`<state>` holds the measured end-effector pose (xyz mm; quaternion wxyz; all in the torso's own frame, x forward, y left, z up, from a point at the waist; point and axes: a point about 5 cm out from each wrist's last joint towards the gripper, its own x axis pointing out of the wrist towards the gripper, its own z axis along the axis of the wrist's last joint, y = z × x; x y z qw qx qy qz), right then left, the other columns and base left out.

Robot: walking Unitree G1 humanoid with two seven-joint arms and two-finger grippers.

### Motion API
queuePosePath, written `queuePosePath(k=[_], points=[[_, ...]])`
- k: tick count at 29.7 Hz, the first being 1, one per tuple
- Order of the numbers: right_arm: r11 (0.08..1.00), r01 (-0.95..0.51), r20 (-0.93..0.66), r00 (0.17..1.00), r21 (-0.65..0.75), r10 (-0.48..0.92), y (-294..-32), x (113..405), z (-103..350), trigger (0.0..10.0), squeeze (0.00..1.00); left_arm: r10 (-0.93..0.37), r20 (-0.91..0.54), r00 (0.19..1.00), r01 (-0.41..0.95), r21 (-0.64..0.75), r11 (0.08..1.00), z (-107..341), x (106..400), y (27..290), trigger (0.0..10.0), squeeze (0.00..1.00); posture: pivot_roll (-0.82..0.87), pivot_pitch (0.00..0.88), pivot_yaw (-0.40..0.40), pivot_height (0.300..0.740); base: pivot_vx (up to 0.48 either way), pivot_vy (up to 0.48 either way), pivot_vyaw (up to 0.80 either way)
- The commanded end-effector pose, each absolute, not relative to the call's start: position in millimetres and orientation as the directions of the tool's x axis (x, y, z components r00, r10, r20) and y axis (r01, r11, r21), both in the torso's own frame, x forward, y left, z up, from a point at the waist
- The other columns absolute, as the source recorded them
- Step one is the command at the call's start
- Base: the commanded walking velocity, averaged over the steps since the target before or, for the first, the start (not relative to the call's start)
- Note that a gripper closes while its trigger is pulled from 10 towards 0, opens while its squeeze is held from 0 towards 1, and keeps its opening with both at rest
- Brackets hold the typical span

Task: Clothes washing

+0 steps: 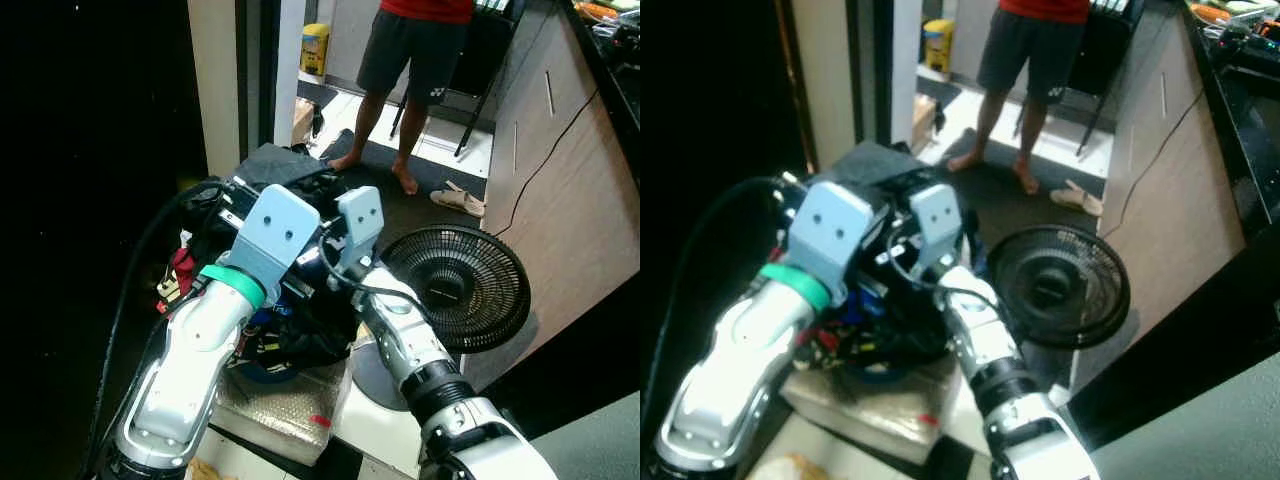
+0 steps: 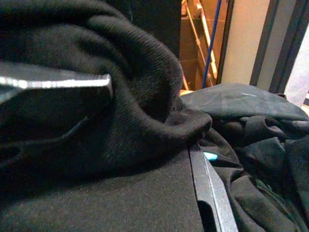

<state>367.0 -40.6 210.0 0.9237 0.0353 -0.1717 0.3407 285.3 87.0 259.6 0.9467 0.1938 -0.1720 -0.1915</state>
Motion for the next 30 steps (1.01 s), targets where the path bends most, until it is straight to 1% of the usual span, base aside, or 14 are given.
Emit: queuePosePath(k=[1,6,7,8,9,10,14,15,16,17,20,23,27,30], points=[[0.773,-0.633,0.361,0.714,-0.033,0.6,-46.2,366.2,210.4,0.0,0.0,-0.441,0.248,0.863,0.307,0.435,0.846,257.8,284.8,84.9,10.0,0.0,0.15,0.094,-0.043,0.74,0.0,0.0,0.0],[0.767,-0.642,0.426,0.692,-0.009,0.583,-50.2,362.4,223.6,0.0,0.0,-0.442,0.252,0.861,0.306,0.438,0.845,258.4,284.4,85.0,10.0,0.0,0.15,0.094,-0.043,0.74,0.0,0.0,0.0],[0.764,-0.645,0.469,0.673,-0.005,0.571,-54.3,359.3,235.9,2.3,0.0,-0.448,0.264,0.854,0.307,0.44,0.844,260.2,283.2,84.9,10.0,0.0,0.16,0.097,-0.042,0.74,0.0,0.0,0.0],[0.762,-0.647,0.509,0.655,-0.004,0.559,-58.8,356.2,247.5,10.0,0.0,-0.455,0.276,0.847,0.309,0.441,0.843,262.0,282.0,84.5,10.0,0.0,0.16,0.097,-0.042,0.74,0.0,0.0,0.0],[0.762,-0.647,0.509,0.655,-0.004,0.559,-58.8,356.2,247.5,10.0,0.0,-0.455,0.276,0.847,0.309,0.441,0.843,262.0,282.0,84.5,10.0,0.0,0.16,0.097,-0.042,0.74,0.0,0.0,0.0],[0.762,-0.647,0.559,0.63,-0.007,0.539,-66.5,352.4,262.5,10.0,0.0,-0.466,0.294,0.834,0.317,0.436,0.842,264.8,279.9,83.5,10.0,0.0,0.16,0.097,-0.04,0.74,0.0,0.0,0.0],[0.769,-0.639,0.617,0.596,-0.022,0.514,-78.0,347.2,281.9,10.0,0.0,-0.481,0.318,0.817,0.33,0.426,0.842,268.7,277.1,81.7,10.0,0.0,0.16,0.096,-0.036,0.74,0.0,0.0,0.0],[0.792,-0.608,0.677,0.562,-0.052,0.475,-93.5,341.6,305.4,10.0,0.0,-0.501,0.346,0.793,0.344,0.424,0.837,273.1,273.9,78.9,10.0,0.0,0.15,0.096,-0.032,0.74,0.0,0.0,0.0],[0.792,-0.608,0.677,0.562,-0.052,0.475,-93.5,341.6,305.4,10.0,0.0,-0.501,0.346,0.793,0.344,0.424,0.837,273.1,273.9,78.9,10.0,0.0,0.15,0.096,-0.032,0.74,0.0,0.0,0.0],[0.805,-0.59,0.705,0.542,-0.069,0.457,-100.7,338.1,317.2,10.0,0.0,-0.511,0.361,0.78,0.352,0.422,0.835,275.7,272.3,77.2,10.0,0.0,0.15,0.096,-0.03,0.74,0.0,0.0,0.0],[0.812,-0.579,0.72,0.53,-0.078,0.447,-104.5,335.8,324.0,10.0,0.0,-0.517,0.371,0.772,0.357,0.421,0.834,277.3,271.5,76.3,10.0,0.0,0.15,0.096,-0.029,0.74,0.0,0.0,0.0],[0.846,-0.518,0.767,0.488,-0.13,0.416,-116.6,328.4,345.4,10.0,0.0,-0.534,0.399,0.746,0.373,0.413,0.831,284.3,269.9,72.2,10.0,0.0,0.14,0.094,-0.024,0.74,0.0,0.0,0.0],[0.875,-0.454,0.787,0.472,-0.17,0.398,-126.2,323.4,356.1,10.0,0.0,-0.535,0.428,0.728,0.375,0.405,0.834,291.6,269.9,69.4,10.0,0.0,0.14,0.093,-0.023,0.74,0.0,0.0,0.0],[0.89,-0.423,0.804,0.463,-0.17,0.373,-133.4,318.9,362.6,10.0,0.0,-0.523,0.462,0.716,0.36,0.398,0.844,299.3,270.2,69.3,10.0,0.0,0.14,0.093,-0.023,0.74,0.0,0.0,0.0]])
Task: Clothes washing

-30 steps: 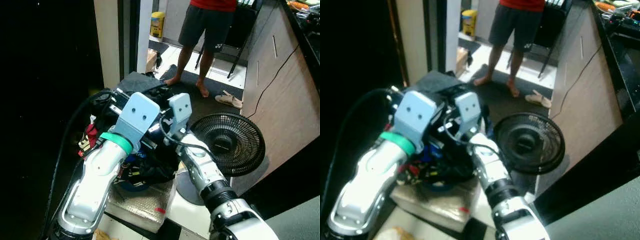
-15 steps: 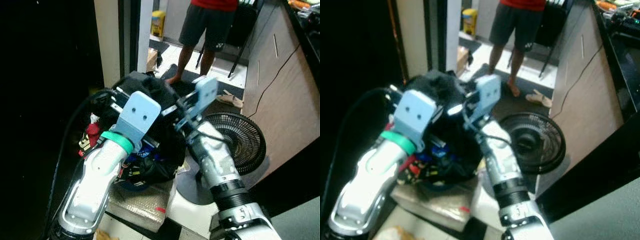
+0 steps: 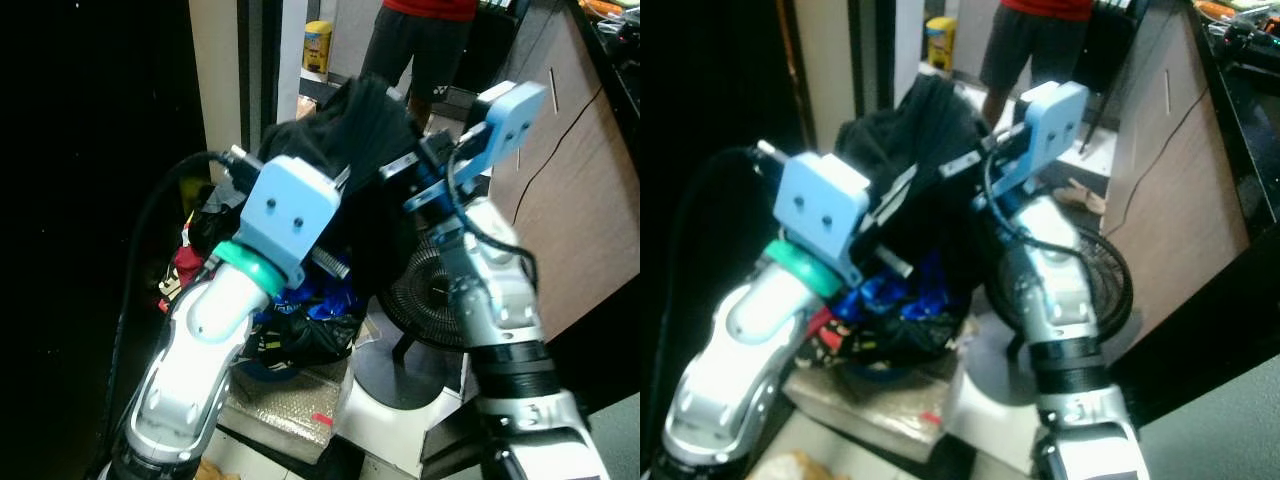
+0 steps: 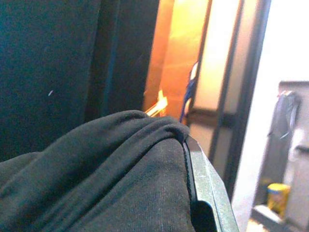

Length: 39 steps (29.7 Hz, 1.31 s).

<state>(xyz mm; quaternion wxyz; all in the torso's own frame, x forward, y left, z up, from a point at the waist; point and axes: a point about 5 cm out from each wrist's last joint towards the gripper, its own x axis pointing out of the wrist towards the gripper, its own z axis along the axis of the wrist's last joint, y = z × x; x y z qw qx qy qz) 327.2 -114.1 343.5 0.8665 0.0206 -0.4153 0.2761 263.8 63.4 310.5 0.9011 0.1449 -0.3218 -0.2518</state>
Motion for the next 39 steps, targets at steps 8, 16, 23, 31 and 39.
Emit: queuePosePath(k=[8,16,23,31,39], points=[[0.892,-0.406,0.809,0.445,-0.199,0.383,-139.4,305.9,377.1,10.0,0.0,-0.478,0.546,0.688,0.311,0.374,0.874,318.4,269.2,77.2,10.0,0.0,0.14,0.089,-0.02,0.74,0.0,0.0,0.0],[0.831,-0.482,0.514,0.656,-0.279,0.553,-129.7,327.6,283.3,10.0,0.0,-0.444,0.536,0.718,0.3,0.337,0.892,314.1,272.7,85.3,10.0,0.0,0.14,0.088,-0.029,0.74,0.0,0.0,0.0],[0.842,-0.486,0.534,0.659,-0.235,0.53,-127.7,324.4,285.5,10.0,0.0,-0.468,0.504,0.726,0.322,0.351,0.879,305.6,273.1,81.6,10.0,0.0,0.13,0.09,-0.024,0.74,0.0,0.0,0.0],[0.859,-0.462,0.563,0.658,-0.222,0.5,-128.3,325.8,292.7,10.0,0.0,-0.443,0.496,0.747,0.306,0.335,0.891,304.7,276.9,84.2,10.0,0.0,0.13,0.087,-0.027,0.74,0.0,0.0,0.0],[0.863,-0.455,0.572,0.656,-0.22,0.492,-127.9,326.9,295.4,10.0,0.0,-0.426,0.501,0.753,0.287,0.332,0.898,305.1,278.1,86.0,10.0,0.0,0.13,0.084,-0.03,0.74,0.0,0.0,0.0]])
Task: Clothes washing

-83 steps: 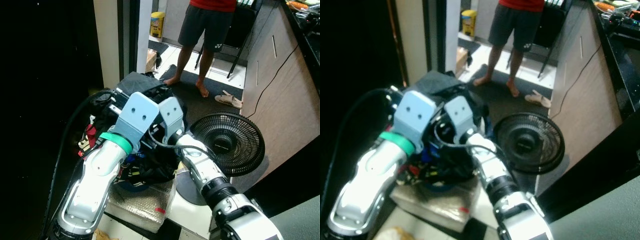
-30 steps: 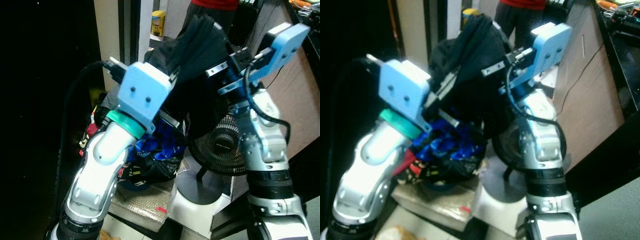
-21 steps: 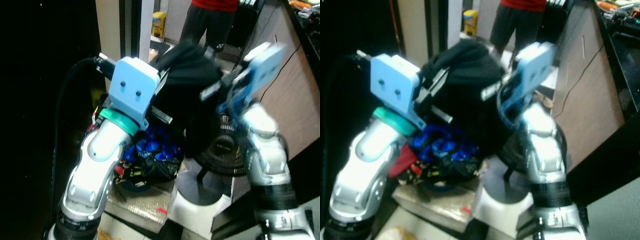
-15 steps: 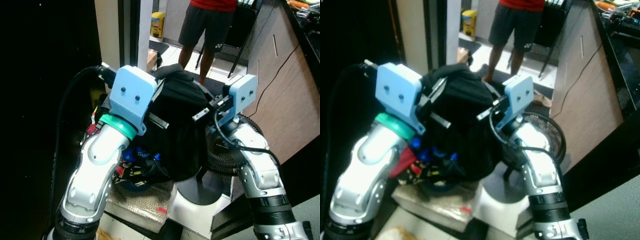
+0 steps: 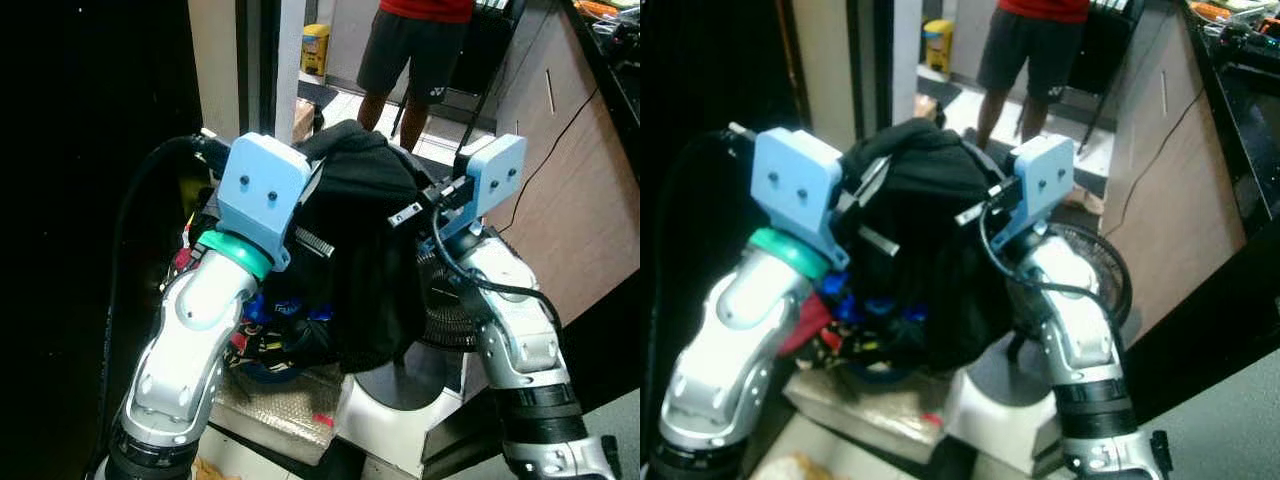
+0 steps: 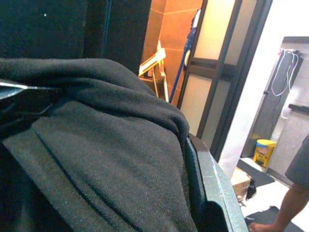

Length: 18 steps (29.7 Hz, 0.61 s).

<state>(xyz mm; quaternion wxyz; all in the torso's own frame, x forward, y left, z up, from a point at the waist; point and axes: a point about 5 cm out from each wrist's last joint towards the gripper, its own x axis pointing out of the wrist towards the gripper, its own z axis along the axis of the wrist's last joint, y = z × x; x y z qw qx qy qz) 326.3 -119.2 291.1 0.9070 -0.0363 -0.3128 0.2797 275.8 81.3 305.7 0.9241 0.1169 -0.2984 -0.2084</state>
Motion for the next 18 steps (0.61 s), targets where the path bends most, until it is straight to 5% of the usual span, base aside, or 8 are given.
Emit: queuePosePath(k=[1,7,8,13,14,18], points=[[0.863,-0.454,0.573,0.656,-0.22,0.491,-127.9,327.0,295.5,10.0,0.0,-0.429,0.506,0.748,0.292,0.33,0.898,305.3,277.7,86.2,0.0,0.0,0.13,0.078,-0.03,0.74,0.0,0.0,0.0],[0.865,-0.452,0.573,0.658,-0.218,0.488,-128.0,327.1,295.3,10.0,0.0,-0.431,0.507,0.747,0.294,0.329,0.897,305.1,277.6,86.5,0.0,0.0,0.13,0.077,-0.029,0.74,0.0,0.0,0.0],[0.866,-0.45,0.573,0.66,-0.217,0.486,-128.5,327.5,295.1,10.0,0.0,-0.422,0.504,0.754,0.282,0.332,0.9,305.1,278.8,86.6,10.0,0.0,0.13,0.076,-0.027,0.74,0.0,0.0,0.0],[0.868,-0.448,0.572,0.662,-0.217,0.484,-128.9,327.7,294.7,10.0,0.0,-0.42,0.503,0.755,0.277,0.336,0.9,305.5,279.4,86.4,10.0,0.0,0.13,0.077,-0.026,0.74,0.0,0.0,0.0],[0.868,-0.447,0.572,0.663,-0.216,0.483,-129.1,327.7,294.6,10.0,0.0,-0.42,0.506,0.753,0.284,0.326,0.902,305.6,279.3,86.8,10.0,1.0,0.13,0.079,-0.024,0.74,0.0,0.0,0.0],[0.869,-0.445,0.572,0.665,-0.214,0.481,-129.6,328.1,294.4,10.0,0.0,-0.426,0.507,0.75,0.301,0.312,0.901,305.7,279.1,87.2,10.0,1.0,0.13,0.079,-0.024,0.74,0.0,0.0,0.0]])
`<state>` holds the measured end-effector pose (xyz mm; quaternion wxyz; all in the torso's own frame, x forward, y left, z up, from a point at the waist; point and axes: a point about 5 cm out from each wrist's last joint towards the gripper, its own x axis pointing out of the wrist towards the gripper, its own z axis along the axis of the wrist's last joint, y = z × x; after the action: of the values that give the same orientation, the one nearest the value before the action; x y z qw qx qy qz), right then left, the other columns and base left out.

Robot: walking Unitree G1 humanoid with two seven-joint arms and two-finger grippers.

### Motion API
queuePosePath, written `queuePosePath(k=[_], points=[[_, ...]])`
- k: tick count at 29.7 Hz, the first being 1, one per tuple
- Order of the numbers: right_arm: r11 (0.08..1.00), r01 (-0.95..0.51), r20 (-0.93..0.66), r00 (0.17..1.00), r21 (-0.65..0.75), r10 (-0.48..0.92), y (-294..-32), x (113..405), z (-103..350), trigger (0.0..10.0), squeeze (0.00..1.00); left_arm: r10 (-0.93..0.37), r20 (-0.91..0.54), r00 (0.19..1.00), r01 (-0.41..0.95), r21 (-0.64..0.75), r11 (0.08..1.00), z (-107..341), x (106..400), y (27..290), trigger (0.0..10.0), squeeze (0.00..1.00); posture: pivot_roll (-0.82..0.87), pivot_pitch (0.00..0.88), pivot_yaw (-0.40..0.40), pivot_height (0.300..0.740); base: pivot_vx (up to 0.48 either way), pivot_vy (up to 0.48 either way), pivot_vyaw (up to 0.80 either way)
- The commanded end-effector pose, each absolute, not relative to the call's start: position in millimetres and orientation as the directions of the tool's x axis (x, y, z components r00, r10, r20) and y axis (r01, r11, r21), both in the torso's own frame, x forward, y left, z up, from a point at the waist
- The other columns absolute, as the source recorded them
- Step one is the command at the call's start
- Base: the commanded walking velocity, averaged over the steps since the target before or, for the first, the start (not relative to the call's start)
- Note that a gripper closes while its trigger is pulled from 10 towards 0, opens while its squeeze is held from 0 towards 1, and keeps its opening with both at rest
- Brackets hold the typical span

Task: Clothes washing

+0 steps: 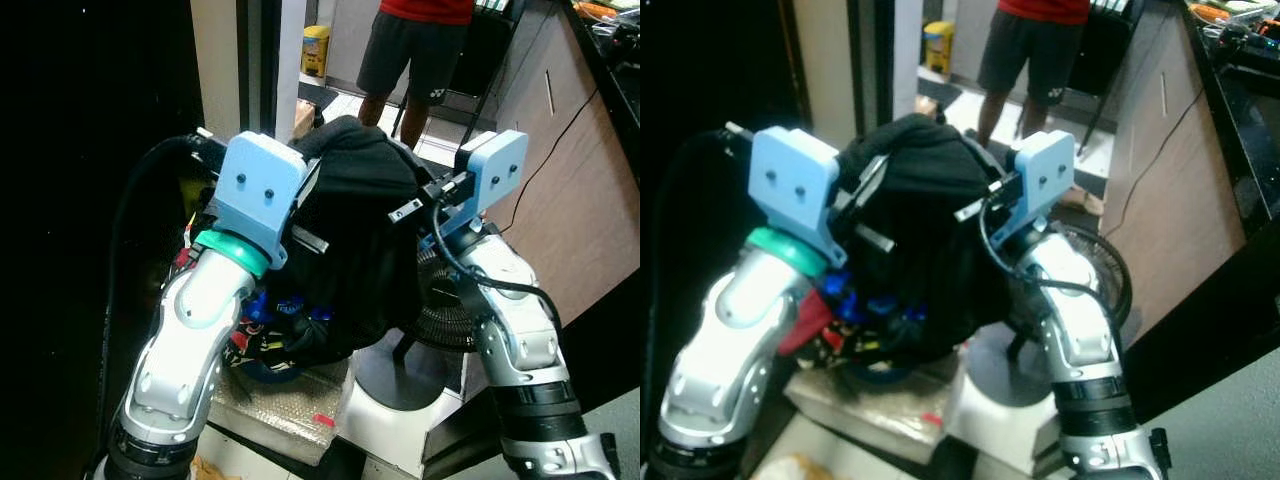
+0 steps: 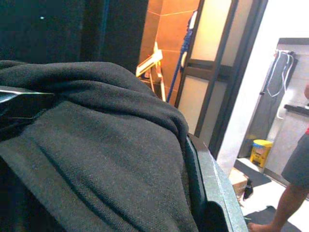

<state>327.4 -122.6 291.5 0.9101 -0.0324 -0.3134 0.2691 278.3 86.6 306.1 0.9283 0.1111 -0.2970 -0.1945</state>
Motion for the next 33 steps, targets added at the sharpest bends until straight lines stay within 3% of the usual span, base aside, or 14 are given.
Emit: queuePosePath(k=[1,5,6,7,8,9,12,13,21,25,27,33], points=[[0.87,-0.445,0.572,0.665,-0.213,0.481,-129.7,328.1,294.5,10.0,0.0,-0.428,0.507,0.749,0.301,0.314,0.9,305.9,278.8,87.1,10.0,1.0,0.13,0.081,-0.024,0.74,0.0,0.0,0.0],[0.87,-0.446,0.573,0.665,-0.211,0.48,-129.8,328.1,294.6,10.0,0.0,-0.43,0.506,0.747,0.295,0.328,0.898,306.3,278.1,86.3,10.0,1.0,0.13,0.082,-0.024,0.74,0.0,0.0,0.0],[0.87,-0.446,0.573,0.665,-0.211,0.48,-129.8,328.2,294.5,10.0,0.0,-0.428,0.504,0.75,0.291,0.329,0.898,306.2,278.3,86.1,10.0,0.92,0.13,0.082,-0.024,0.74,0.0,0.0,0.0],[0.87,-0.446,0.573,0.665,-0.21,0.479,-129.9,328.3,294.5,10.0,0.0,-0.428,0.504,0.75,0.289,0.331,0.898,306.2,278.4,85.9,10.0,0.12,0.14,0.083,-0.024,0.74,0.0,0.0,0.0],[0.87,-0.446,0.573,0.665,-0.21,0.479,-129.9,328.3,294.5,10.0,0.0,-0.428,0.504,0.75,0.289,0.331,0.898,306.2,278.4,85.9,10.0,0.12,0.14,0.083,-0.024,0.74,0.0,0.0,0.0],[0.87,-0.445,0.572,0.666,-0.21,0.479,-129.9,328.4,294.4,10.0,0.0,-0.427,0.504,0.751,0.286,0.334,0.898,306.3,278.5,85.8,10.0,0.0,0.14,0.083,-0.024,0.74,0.0,0.0,0.0],[0.871,-0.445,0.572,0.666,-0.211,0.479,-130.0,328.5,294.4,10.0,0.0,-0.429,0.505,0.749,0.287,0.335,0.897,306.3,278.3,85.8,10.0,0.0,0.14,0.083,-0.024,0.74,0.0,0.0,0.0],[0.871,-0.445,0.572,0.666,-0.21,0.478,-130.0,328.6,294.4,10.0,0.0,-0.434,0.507,0.745,0.3,0.326,0.896,306.5,277.7,85.6,10.0,1.0,0.14,0.083,-0.024,0.74,0.0,0.0,0.0],[0.872,-0.443,0.572,0.668,-0.208,0.476,-130.1,329.0,294.2,10.0,0.0,-0.441,0.524,0.729,0.322,0.305,0.896,310.8,275.5,85.1,10.0,1.0,0.13,0.084,-0.024,0.74,0.0,0.0,0.0],[0.877,-0.434,0.555,0.686,-0.206,0.471,-132.7,331.8,288.0,10.0,0.0,-0.401,0.581,0.709,0.336,0.221,0.915,323.0,272.1,88.3,10.0,1.0,0.13,0.084,-0.024,0.74,0.0,0.0,0.0],[0.919,-0.362,0.509,0.768,-0.157,0.39,-147.3,342.3,269.0,10.0,0.0,-0.324,0.625,0.71,0.38,0.047,0.924,337.7,272.2,99.2,10.0,0.0,0.13,0.082,-0.026,0.74,0.0,0.0,0.0],[0.952,-0.302,0.535,0.813,0.045,0.232,-165.9,342.0,267.3,10.0,0.0,-0.263,0.606,0.751,0.344,-0.018,0.939,335.7,275.4,112.6,10.0,0.0,0.14,0.076,-0.024,0.74,0.0,0.0,0.0]])
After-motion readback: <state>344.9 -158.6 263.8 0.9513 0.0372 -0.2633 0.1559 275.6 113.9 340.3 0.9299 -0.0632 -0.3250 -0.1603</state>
